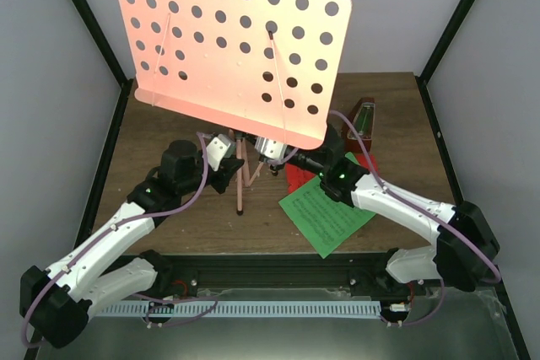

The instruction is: Pack up the instrument practice props

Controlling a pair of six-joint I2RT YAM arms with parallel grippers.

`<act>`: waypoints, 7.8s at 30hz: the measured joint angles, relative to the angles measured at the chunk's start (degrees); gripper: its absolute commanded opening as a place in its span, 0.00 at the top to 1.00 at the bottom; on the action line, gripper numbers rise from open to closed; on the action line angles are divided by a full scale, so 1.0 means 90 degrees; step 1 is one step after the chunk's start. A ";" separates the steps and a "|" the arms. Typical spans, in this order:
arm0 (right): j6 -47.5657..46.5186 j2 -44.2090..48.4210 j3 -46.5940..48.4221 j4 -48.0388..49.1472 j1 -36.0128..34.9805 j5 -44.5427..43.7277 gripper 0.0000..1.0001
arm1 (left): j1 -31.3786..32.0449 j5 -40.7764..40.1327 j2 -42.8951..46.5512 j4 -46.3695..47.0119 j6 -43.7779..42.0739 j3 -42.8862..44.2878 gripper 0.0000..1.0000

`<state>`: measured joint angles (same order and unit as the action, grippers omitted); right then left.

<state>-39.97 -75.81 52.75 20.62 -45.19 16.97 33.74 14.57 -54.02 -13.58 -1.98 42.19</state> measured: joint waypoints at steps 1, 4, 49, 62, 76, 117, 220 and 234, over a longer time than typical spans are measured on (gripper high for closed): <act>-0.0182 0.0000 -0.0049 0.0097 -0.0012 -0.0046 0.90 | 0.0000 -0.0007 0.0000 0.0000 0.0000 0.0000 1.00; -0.0595 0.0000 -0.0187 0.0379 -0.0051 -0.0155 0.76 | 0.0000 -0.0015 -0.0002 0.0005 -0.0002 0.0000 1.00; 1.3223 0.0100 -0.0364 0.0466 0.0243 0.0270 0.32 | -0.0007 0.0019 0.0070 -0.0097 -0.0075 0.0000 1.00; 1.3539 -0.0250 -0.0078 0.0619 0.0124 0.0546 0.86 | -0.0024 0.0022 0.0085 -0.0119 -0.0075 0.0000 1.00; 1.3359 -0.0153 -0.0226 0.0576 0.0092 0.0493 0.70 | -0.0041 0.0063 0.0104 -0.0126 -0.0095 0.0000 1.00; 0.3167 0.0306 -0.0369 0.0656 -0.0126 -0.0053 0.93 | 0.0002 0.0221 0.0068 -0.0087 -0.0219 0.0000 1.00; 0.9080 0.1819 -0.2482 0.1399 -0.0435 -0.1477 0.00 | 0.0294 -0.0044 -0.0015 0.0075 -0.0289 0.0005 1.00; 0.5603 0.0223 -0.1304 0.1778 -0.0435 -0.0964 0.00 | 0.0294 0.0053 -0.0022 0.0104 -0.0335 -0.0007 1.00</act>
<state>10.46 -73.80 41.01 36.62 -49.10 8.29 36.38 15.05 -54.22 -12.64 -4.99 42.13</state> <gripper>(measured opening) 0.999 0.129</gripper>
